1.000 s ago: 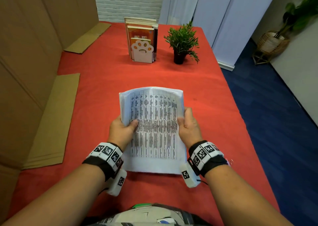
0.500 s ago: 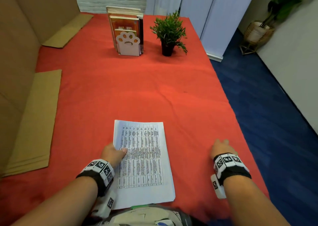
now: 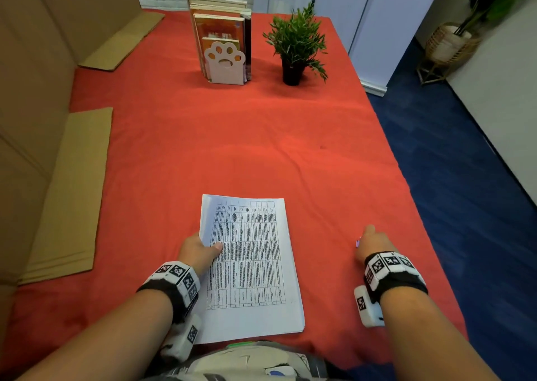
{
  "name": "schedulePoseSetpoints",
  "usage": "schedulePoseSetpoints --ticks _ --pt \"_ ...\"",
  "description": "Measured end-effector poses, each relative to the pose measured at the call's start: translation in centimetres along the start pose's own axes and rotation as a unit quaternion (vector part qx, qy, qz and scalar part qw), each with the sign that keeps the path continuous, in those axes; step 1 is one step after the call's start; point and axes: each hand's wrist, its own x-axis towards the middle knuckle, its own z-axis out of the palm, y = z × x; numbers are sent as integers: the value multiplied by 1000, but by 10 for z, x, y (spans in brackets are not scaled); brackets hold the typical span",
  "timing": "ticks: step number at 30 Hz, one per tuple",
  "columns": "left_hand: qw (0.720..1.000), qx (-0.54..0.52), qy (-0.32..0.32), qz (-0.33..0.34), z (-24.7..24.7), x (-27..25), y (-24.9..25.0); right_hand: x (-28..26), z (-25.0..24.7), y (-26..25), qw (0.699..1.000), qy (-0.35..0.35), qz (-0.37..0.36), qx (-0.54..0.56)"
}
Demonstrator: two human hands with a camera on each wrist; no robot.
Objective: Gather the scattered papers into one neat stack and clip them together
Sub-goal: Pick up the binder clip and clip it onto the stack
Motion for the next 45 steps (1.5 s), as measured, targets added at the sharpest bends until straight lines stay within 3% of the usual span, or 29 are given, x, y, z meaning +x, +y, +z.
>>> schedulePoseSetpoints --ticks 4,8,11,14,16,21,29,36,41,45 --pt "1000 4 1 1 -1 0 0 -3 -7 -13 999 -13 -29 -14" --pt "1000 -6 4 10 -2 -4 0 -15 -14 -37 989 9 -145 26" --pt "1000 -7 2 22 -4 -9 1 -28 -18 -71 941 12 -284 185" --pt "999 -23 0 40 -7 -16 5 -46 -28 -108 877 -12 -368 307" --pt "998 -29 -6 57 -9 -21 9 -55 -36 -127 849 -12 -411 333" --pt "997 -35 -27 65 -18 -27 17 -60 -51 -154 800 111 -524 269" --pt "994 -55 -25 96 -30 -30 27 -60 -67 -160 752 206 -598 187" --pt "990 -68 -24 121 -33 -40 39 -67 -78 -165 736 249 -610 157" --pt "986 -88 -26 137 -32 -46 48 -69 -79 -162 737 223 -623 139" --pt "986 -84 -12 144 -32 -44 48 -65 -78 -161 757 186 -611 143"
